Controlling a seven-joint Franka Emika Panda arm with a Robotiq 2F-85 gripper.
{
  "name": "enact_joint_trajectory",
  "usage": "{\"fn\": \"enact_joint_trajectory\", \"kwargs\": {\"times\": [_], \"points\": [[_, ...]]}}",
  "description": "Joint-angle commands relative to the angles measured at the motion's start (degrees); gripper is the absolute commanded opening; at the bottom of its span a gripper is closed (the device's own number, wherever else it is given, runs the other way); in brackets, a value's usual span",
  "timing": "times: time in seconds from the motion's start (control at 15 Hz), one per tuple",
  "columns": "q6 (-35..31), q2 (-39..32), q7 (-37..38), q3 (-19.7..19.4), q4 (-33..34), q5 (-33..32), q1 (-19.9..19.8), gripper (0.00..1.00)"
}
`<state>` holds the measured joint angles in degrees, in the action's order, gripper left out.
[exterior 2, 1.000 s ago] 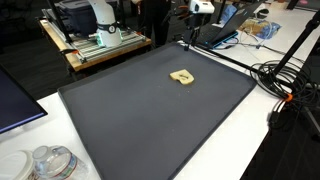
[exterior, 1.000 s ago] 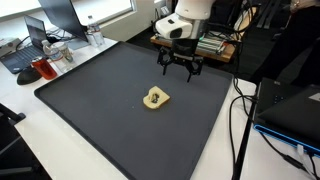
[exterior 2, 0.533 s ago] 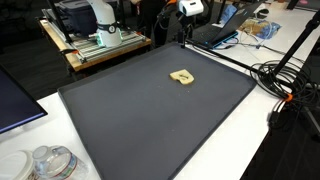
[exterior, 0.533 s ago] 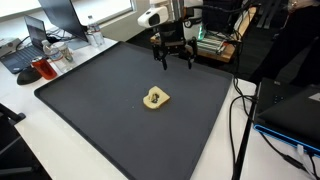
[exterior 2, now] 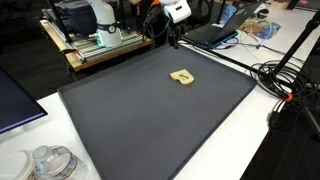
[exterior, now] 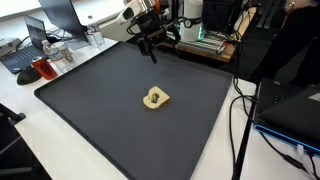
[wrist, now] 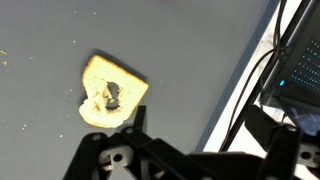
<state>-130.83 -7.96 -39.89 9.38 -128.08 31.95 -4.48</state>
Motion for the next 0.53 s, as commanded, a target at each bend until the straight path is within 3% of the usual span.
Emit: {"fn": "enact_joint_trajectory", "kwargs": {"times": [0.0, 0.47], "points": [[-0.92, -2.59, -3.07, -2.93, 1.42, 1.81, 0.27, 1.00], [-17.09, -10.65, -5.95, -1.90, 1.24, 9.62, -0.02, 1.00]]}}
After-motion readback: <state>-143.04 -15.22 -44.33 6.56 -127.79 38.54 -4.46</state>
